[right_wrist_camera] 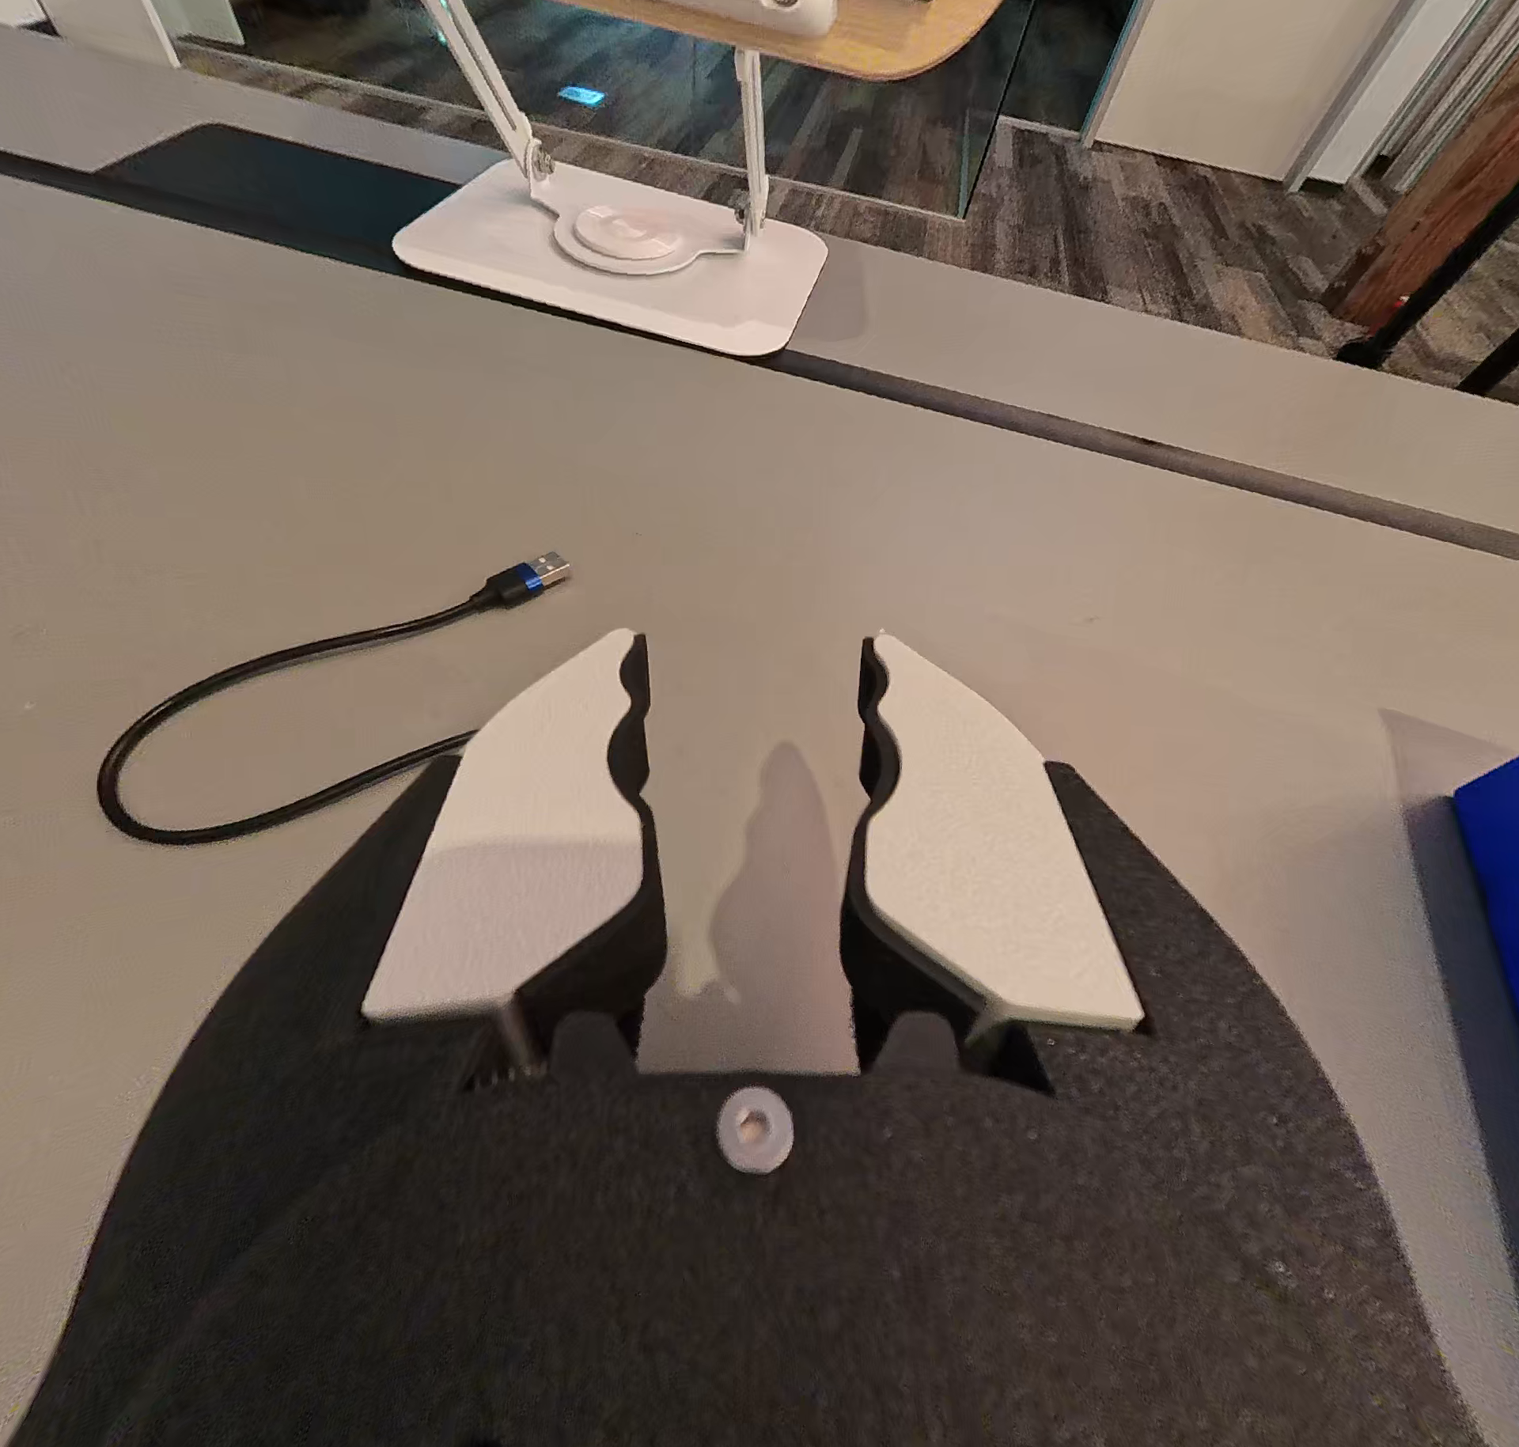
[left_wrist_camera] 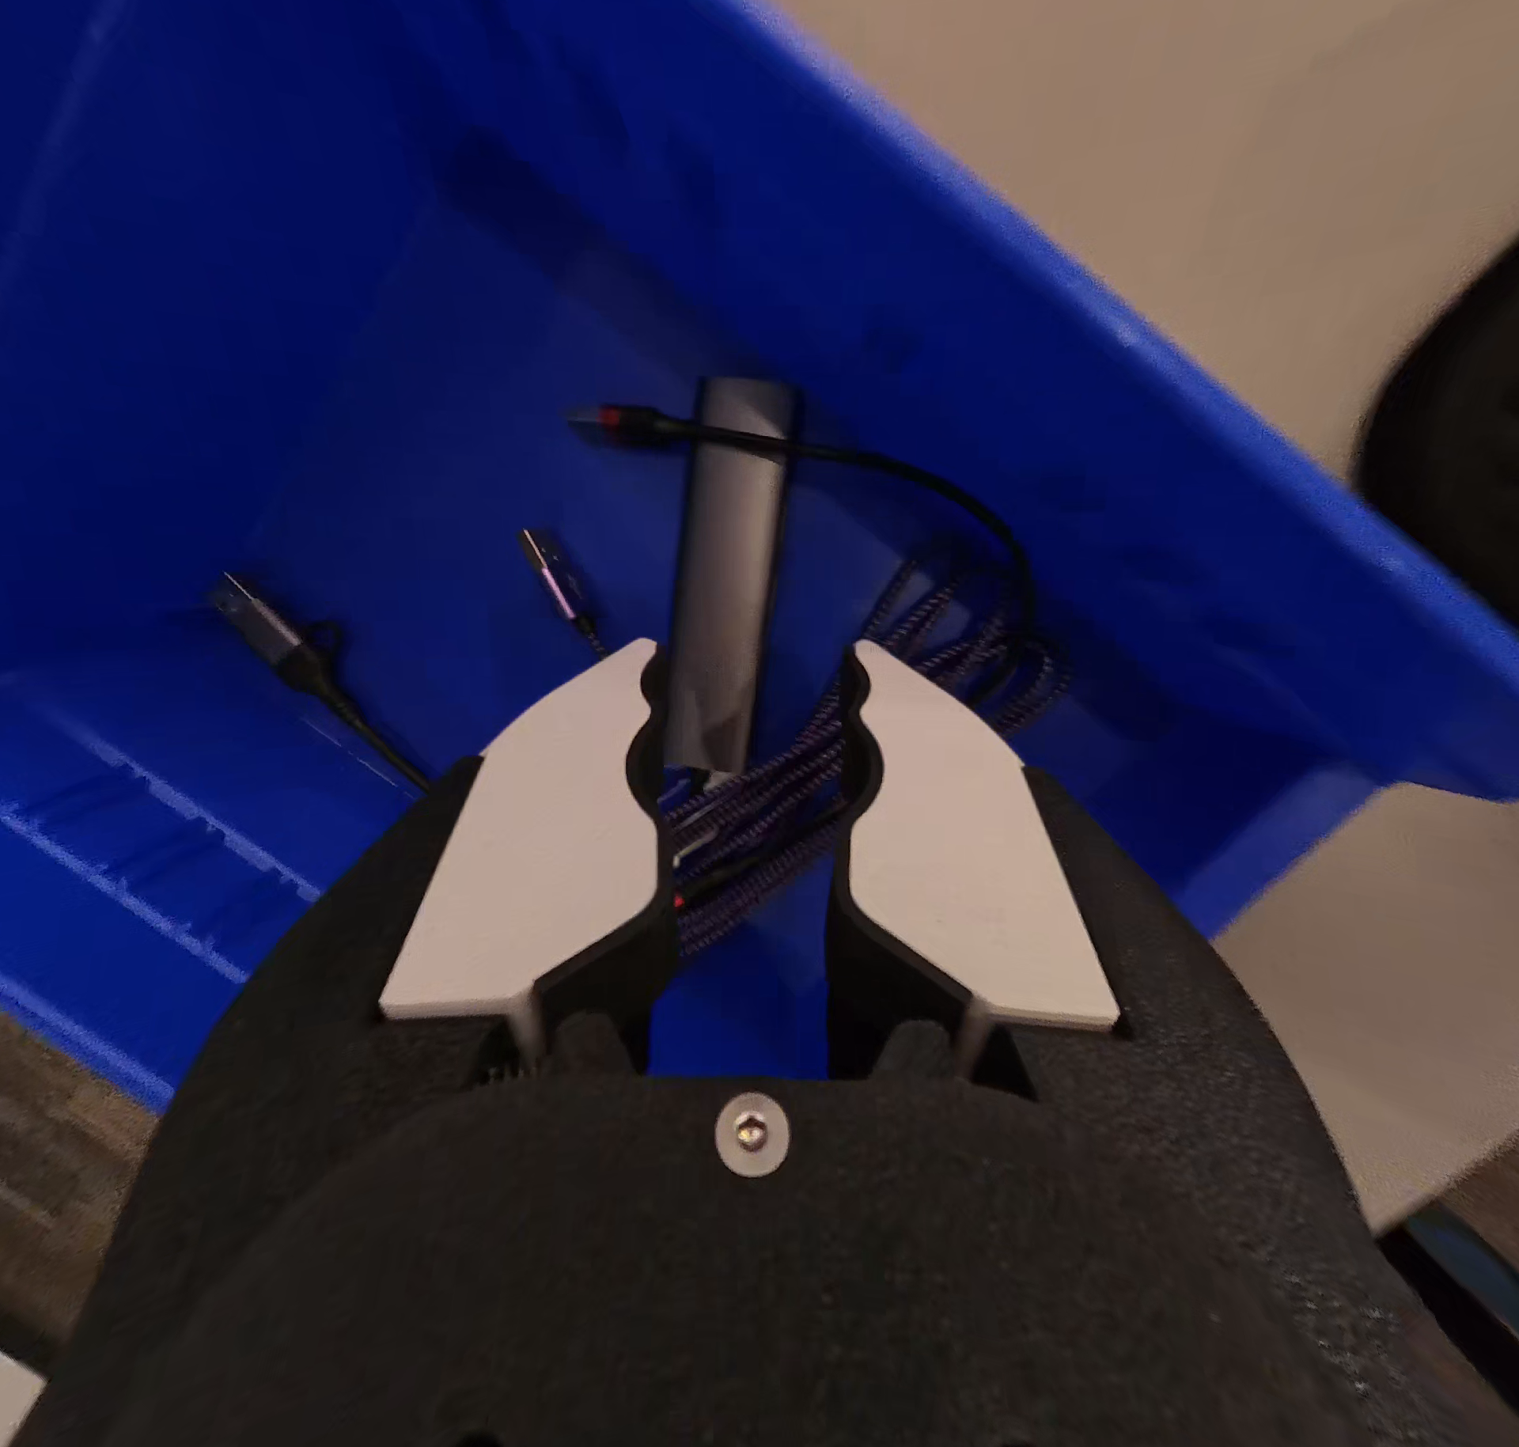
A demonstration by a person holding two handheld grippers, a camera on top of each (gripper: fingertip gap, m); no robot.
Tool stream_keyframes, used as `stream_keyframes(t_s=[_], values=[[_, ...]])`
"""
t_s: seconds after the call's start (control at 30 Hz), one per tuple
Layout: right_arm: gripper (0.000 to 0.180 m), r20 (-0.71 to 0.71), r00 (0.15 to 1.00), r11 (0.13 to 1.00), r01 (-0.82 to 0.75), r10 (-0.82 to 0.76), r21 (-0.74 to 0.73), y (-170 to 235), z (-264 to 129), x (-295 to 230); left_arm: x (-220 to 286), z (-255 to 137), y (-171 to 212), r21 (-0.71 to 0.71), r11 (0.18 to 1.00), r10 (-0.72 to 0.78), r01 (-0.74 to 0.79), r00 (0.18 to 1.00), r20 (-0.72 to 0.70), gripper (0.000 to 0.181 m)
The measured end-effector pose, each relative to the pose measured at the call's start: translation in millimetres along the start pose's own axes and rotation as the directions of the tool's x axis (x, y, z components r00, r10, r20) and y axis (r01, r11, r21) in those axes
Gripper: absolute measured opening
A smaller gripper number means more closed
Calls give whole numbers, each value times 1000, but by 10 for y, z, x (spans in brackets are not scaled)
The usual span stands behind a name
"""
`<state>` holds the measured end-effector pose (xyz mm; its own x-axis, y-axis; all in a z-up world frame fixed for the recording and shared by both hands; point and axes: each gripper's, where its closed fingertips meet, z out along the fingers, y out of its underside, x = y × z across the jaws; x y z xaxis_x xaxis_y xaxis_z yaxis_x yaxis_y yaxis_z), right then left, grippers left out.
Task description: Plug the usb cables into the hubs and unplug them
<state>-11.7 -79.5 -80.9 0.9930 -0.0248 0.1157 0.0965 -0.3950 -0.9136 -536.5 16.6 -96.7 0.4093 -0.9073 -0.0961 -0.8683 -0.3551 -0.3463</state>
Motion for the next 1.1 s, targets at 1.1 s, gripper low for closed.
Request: stream_keyframes(t_s=[1.1], values=[[43,126,987,994,-107,102,37,-76,-62,-75,-237,-70,-300,171,963,-201,207,978,-51,31]])
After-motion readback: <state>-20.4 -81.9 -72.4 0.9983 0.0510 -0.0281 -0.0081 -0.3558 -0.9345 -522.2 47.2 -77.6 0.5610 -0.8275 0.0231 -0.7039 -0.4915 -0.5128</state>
